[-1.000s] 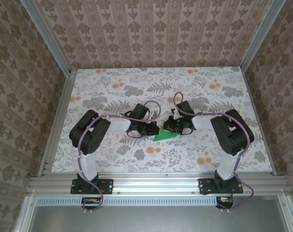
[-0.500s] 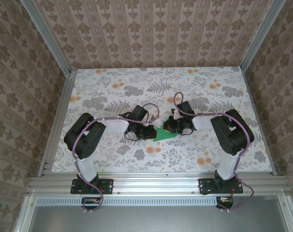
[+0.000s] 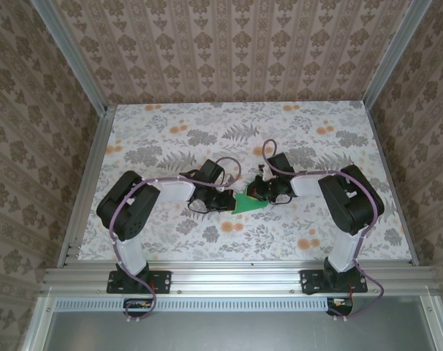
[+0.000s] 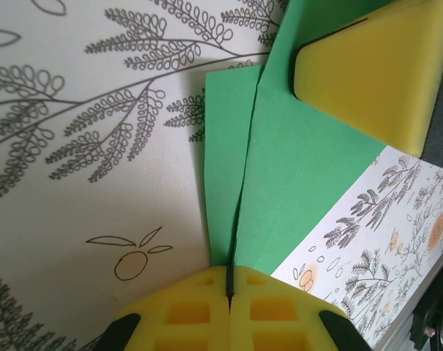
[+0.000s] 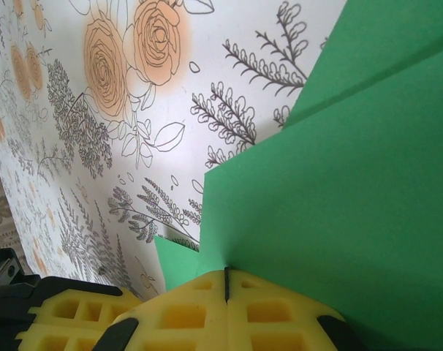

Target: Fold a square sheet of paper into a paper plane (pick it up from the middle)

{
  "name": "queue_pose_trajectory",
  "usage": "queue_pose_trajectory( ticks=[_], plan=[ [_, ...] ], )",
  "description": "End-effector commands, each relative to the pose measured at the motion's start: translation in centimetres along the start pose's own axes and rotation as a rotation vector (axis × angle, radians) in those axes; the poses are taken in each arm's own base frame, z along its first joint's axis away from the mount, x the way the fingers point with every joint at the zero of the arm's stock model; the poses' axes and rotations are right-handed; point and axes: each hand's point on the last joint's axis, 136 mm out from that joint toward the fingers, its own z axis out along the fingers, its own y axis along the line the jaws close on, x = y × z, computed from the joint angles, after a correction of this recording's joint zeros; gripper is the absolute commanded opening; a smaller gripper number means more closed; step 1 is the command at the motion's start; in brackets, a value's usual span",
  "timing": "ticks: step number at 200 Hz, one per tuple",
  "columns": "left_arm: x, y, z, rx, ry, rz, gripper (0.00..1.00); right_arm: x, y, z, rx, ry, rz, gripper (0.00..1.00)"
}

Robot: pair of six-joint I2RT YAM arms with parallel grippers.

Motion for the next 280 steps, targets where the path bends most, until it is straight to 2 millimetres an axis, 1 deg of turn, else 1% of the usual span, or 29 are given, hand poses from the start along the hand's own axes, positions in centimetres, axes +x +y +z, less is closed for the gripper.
queue_pose_trajectory(
  ticks=[1, 15, 24, 33, 48, 55, 78, 94, 114, 126, 141, 168, 194, 213, 236, 280],
  plan=[
    [1.8, 1.2, -1.1, -0.080, 0.034, -0.041, 0.11, 1.4, -3.2, 0.4, 0.106, 0.039, 0.036, 0.06],
    [0.8, 0.0, -2.7, -0.068, -0.026, -0.019, 0.14, 1.4, -3.1, 0.4, 0.106, 0.041, 0.035, 0.06],
    [0.2, -0.7, -3.7, -0.063, -0.061, -0.007, 0.20, 1.4, -3.0, 0.4, 0.105, 0.039, 0.034, 0.06],
    [-0.3, -1.4, -4.7, -0.060, -0.090, 0.010, 0.23, 1.4, -3.0, 0.3, 0.103, 0.038, 0.036, 0.06],
    [-0.7, -2.5, -5.5, -0.044, -0.111, 0.034, 0.23, 1.4, -3.0, 0.3, 0.101, 0.038, 0.038, 0.06],
    [-0.8, -3.0, -5.6, -0.032, -0.110, 0.045, 0.19, 1.3, -2.9, 0.3, 0.099, 0.036, 0.037, 0.06],
    [-0.7, -4.4, -4.7, 0.016, -0.074, 0.081, 0.06, 1.3, -2.9, 0.3, 0.097, 0.033, 0.037, 0.06],
    [-0.4, -5.2, -3.4, 0.030, -0.034, 0.105, 0.02, 1.2, -2.9, 0.4, 0.097, 0.032, 0.041, 0.07],
    [-0.2, -5.4, -1.7, 0.022, 0.003, 0.122, 0.00, 1.2, -2.9, 0.4, 0.093, 0.032, 0.042, 0.07],
    [-0.4, -5.1, -0.9, 0.016, 0.005, 0.113, 0.00, 1.2, -2.8, 0.4, 0.092, 0.032, 0.044, 0.07],
    [-0.7, -4.1, -0.4, -0.013, -0.002, 0.100, 0.00, 1.3, -2.9, 0.4, 0.096, 0.034, 0.044, 0.07],
    [-0.9, -3.6, 0.1, -0.009, -0.003, 0.099, 0.00, 1.4, -3.0, 0.5, 0.096, 0.037, 0.045, 0.07],
    [-0.8, -2.6, 0.2, -0.015, -0.004, 0.085, 0.00, 1.5, -3.1, 0.5, 0.097, 0.041, 0.044, 0.07],
    [-0.5, -1.9, 0.2, -0.009, 0.004, 0.069, 0.00, 1.6, -3.2, 0.5, 0.101, 0.047, 0.044, 0.07],
    [-0.1, -1.6, 0.4, 0.003, 0.019, 0.065, 0.00, 1.6, -3.3, 0.6, 0.105, 0.047, 0.045, 0.07],
    [0.9, 0.5, 1.1, -0.024, 0.046, 0.042, 0.00, 1.7, -3.5, 0.6, 0.113, 0.050, 0.044, 0.07]
  ],
)
